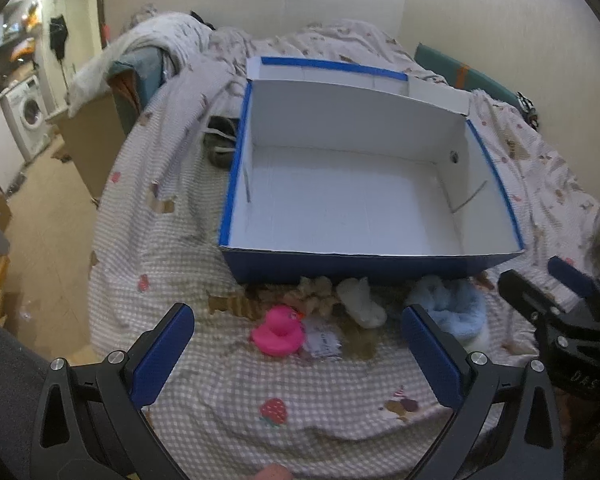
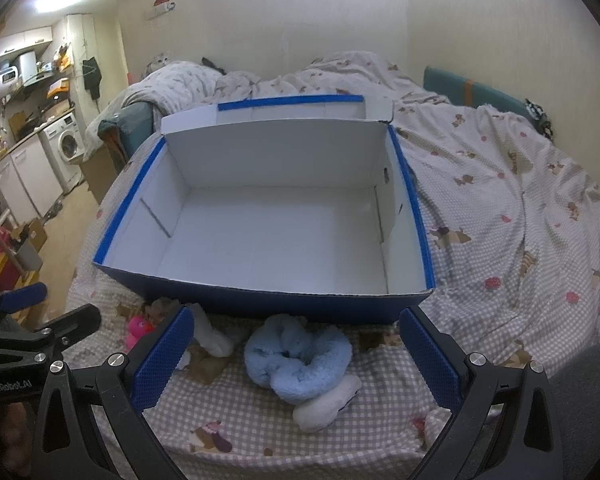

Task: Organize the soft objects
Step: 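Grasp the pink rubber duck with the left gripper while the right gripper grasps the light blue scrunchie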

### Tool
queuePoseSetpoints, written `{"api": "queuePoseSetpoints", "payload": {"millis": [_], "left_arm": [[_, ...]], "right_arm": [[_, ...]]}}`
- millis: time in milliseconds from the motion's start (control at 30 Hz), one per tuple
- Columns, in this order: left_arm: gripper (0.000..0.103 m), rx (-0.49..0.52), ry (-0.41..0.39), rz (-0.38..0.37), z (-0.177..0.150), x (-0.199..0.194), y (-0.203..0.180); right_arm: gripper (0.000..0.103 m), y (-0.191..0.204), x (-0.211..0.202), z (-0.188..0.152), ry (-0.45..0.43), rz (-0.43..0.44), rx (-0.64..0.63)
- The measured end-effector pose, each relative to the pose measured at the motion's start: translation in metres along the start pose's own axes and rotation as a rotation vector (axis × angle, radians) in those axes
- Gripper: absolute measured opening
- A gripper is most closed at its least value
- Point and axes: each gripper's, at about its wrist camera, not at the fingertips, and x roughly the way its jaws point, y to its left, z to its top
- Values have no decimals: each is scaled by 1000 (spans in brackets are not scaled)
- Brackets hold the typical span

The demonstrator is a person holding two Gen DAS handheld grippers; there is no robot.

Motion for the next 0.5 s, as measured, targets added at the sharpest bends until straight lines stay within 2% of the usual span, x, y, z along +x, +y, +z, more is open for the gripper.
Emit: {"api": "queuePoseSetpoints", "payload": {"millis": [167, 300, 367, 500], "left_arm": [[103, 13, 15, 30, 17, -6, 2], [103, -3, 61, 73, 28, 0, 15], [103, -26, 103, 105, 33, 9, 28], [103, -161, 263, 74, 40, 41, 65]], "right_arm": [[103, -8, 11, 14, 123, 62, 38], [103, -15, 15, 22, 155, 81, 36], [103, -18, 18, 24, 180, 94, 35], [103, -28, 31, 27, 227, 129, 58]]}}
